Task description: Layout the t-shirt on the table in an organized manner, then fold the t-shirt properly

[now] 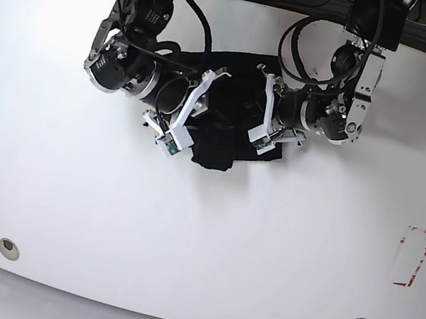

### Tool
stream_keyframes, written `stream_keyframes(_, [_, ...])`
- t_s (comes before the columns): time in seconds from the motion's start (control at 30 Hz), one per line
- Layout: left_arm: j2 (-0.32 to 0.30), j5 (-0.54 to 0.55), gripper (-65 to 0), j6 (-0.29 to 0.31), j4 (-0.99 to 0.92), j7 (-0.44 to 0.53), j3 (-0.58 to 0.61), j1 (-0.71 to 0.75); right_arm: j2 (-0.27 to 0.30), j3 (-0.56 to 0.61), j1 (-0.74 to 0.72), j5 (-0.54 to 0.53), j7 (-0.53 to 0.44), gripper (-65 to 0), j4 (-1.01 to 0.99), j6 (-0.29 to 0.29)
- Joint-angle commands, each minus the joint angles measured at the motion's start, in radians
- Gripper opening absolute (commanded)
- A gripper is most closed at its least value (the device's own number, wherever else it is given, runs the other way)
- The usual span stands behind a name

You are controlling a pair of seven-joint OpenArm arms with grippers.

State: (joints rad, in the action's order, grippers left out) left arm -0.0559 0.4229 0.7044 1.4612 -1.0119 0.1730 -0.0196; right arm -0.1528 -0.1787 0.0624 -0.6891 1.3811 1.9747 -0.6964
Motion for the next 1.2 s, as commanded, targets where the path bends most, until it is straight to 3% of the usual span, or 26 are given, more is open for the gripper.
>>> stream_keyframes(0.0, [-0.002, -0.039, -54.2, -0.006, 0.0, -0.045, 0.003, -0.003, -0.004, 0.002, -0.006, -0.047, -0.024, -59.5, 0.015, -0.002])
stream_keyframes(0.7, [0.015, -0.031, -54.2, -0.006, 0.008, -0.045, 0.001, -0.001, -0.004, 0.005, 0.015, -0.113, -0.024, -59.0, 0.013, -0.002])
stream_keyframes(0.8, [0.021, -0.031, -54.2, -0.006, 0.008, -0.045, 0.001, -0.001, -0.004, 0.005, 0.017, -0.113, -0.024, -54.2, 0.013, -0.002])
stream_keyframes(1.07, [0.029, -0.029, -54.2, -0.006, 0.039, -0.045, 0.0, 0.004, -0.004, 0.002, 0.018, -0.117, -0.024, -31.9, 0.013, -0.002])
stream_keyframes(1.17, [0.044, -0.029, -54.2, -0.006, 0.052, -0.045, -0.002, 0.005, -0.004, 0.002, 0.027, -0.122, -0.024, -27.6, 0.015, -0.002])
